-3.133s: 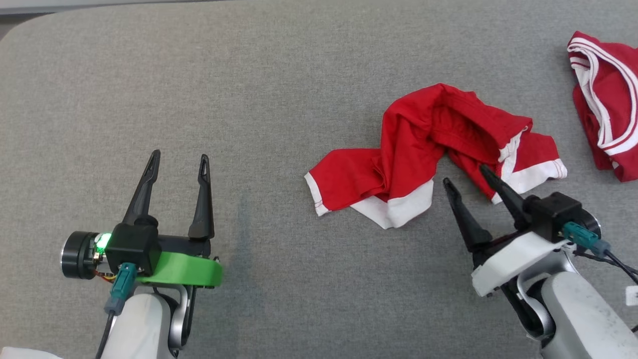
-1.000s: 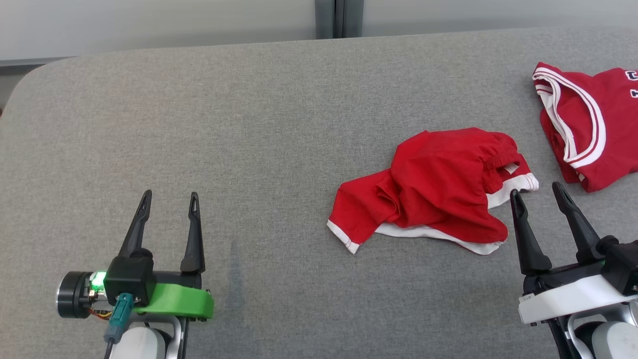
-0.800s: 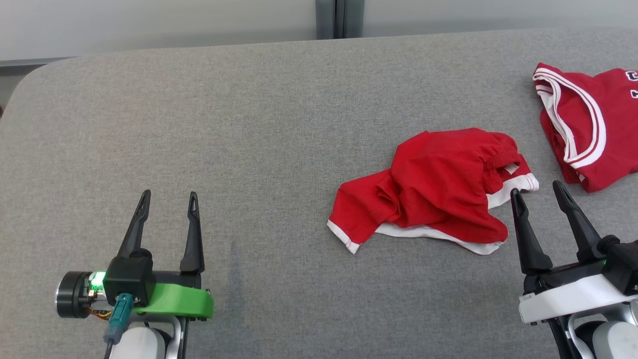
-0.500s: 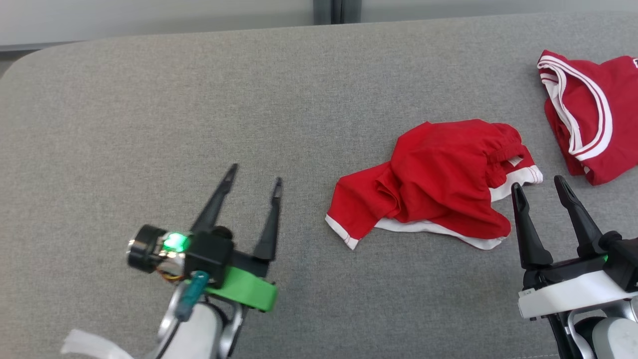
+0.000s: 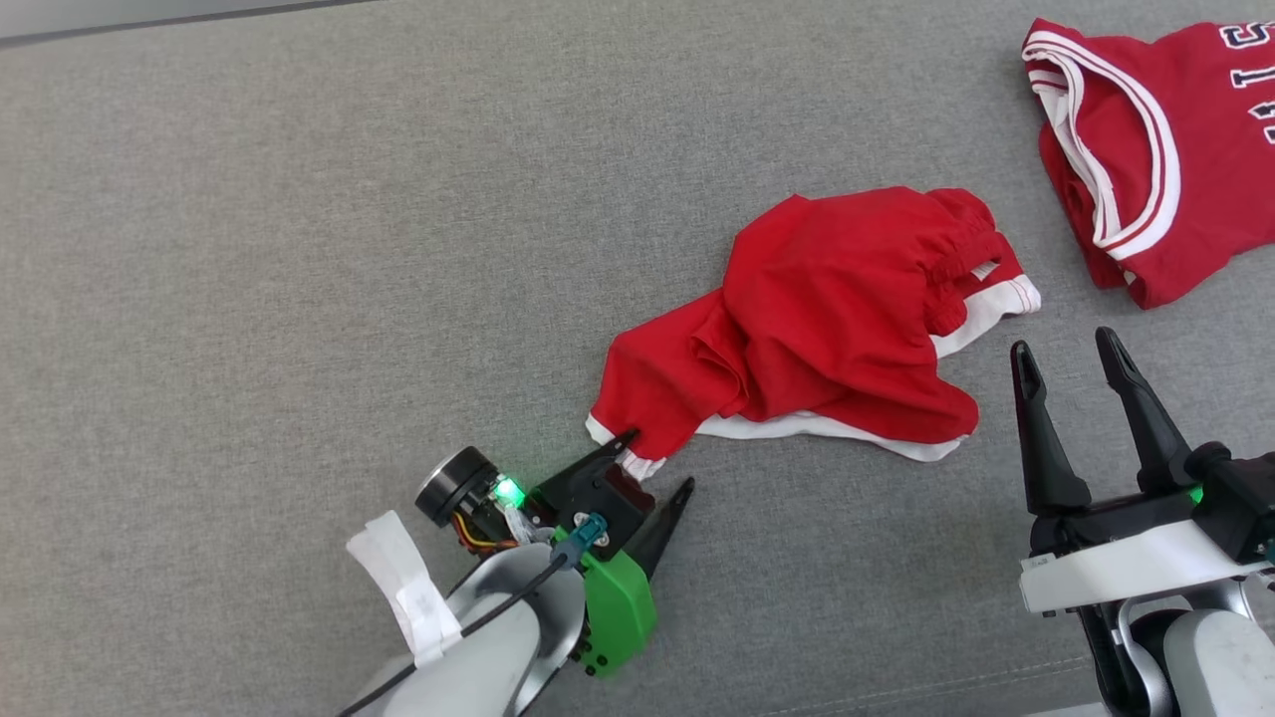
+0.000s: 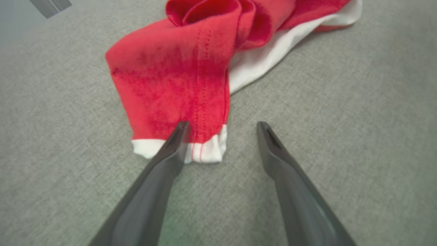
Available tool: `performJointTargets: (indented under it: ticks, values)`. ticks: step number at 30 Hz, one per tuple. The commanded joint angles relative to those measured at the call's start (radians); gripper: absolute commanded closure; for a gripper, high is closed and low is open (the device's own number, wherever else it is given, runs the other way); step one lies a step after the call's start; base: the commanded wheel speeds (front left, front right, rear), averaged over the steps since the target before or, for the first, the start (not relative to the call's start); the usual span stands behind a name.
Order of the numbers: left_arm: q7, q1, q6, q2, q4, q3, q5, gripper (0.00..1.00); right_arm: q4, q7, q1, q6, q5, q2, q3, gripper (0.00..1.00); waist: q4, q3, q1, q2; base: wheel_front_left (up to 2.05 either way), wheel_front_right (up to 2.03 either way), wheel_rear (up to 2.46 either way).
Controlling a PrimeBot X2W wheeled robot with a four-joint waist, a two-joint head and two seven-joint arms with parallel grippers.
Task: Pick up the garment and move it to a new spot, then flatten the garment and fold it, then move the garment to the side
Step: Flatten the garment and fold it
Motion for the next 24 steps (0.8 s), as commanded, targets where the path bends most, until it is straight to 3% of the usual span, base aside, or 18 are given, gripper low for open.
performJointTargets:
  ticks: [1,2,3,4,14,24]
  values:
    - [0.017,-0.022,-0.001,0.012,0.021,0.001,-0.012,0.34,0.005,-0.008,-0.01,-0.002,0.006,0.001,-0.002,0.0,-0.011,0.01,0.0,0.0,0.0,0.0,0.0]
    - [0.02,-0.03,-0.001,0.015,0.033,0.004,-0.016,0.62,0.009,-0.01,-0.011,-0.002,0.007,0.001,-0.003,0.0,-0.011,0.009,0.0,0.0,0.0,0.0,0.0]
    - [0.019,-0.037,0.0,0.021,0.041,0.004,-0.013,0.73,0.011,-0.011,-0.012,-0.002,0.007,0.001,-0.003,0.0,-0.011,0.009,0.0,0.0,0.0,0.0,0.0]
    - [0.016,-0.039,-0.001,0.025,0.047,0.005,-0.018,1.0,0.014,-0.012,-0.011,-0.002,0.007,0.001,-0.004,0.0,-0.009,0.007,0.0,0.0,0.0,0.0,0.0]
    - [-0.073,-0.021,0.015,0.062,-0.067,0.068,-0.087,1.0,0.023,-0.008,0.0,-0.002,0.011,0.003,-0.011,0.0,0.018,-0.018,0.0,0.0,0.0,0.0,0.0]
    - [-0.097,0.051,0.152,0.087,-0.205,0.284,-0.24,1.0,0.023,0.003,0.001,-0.002,0.022,0.009,-0.01,0.0,0.031,-0.026,0.0,0.0,0.0,0.0,0.0]
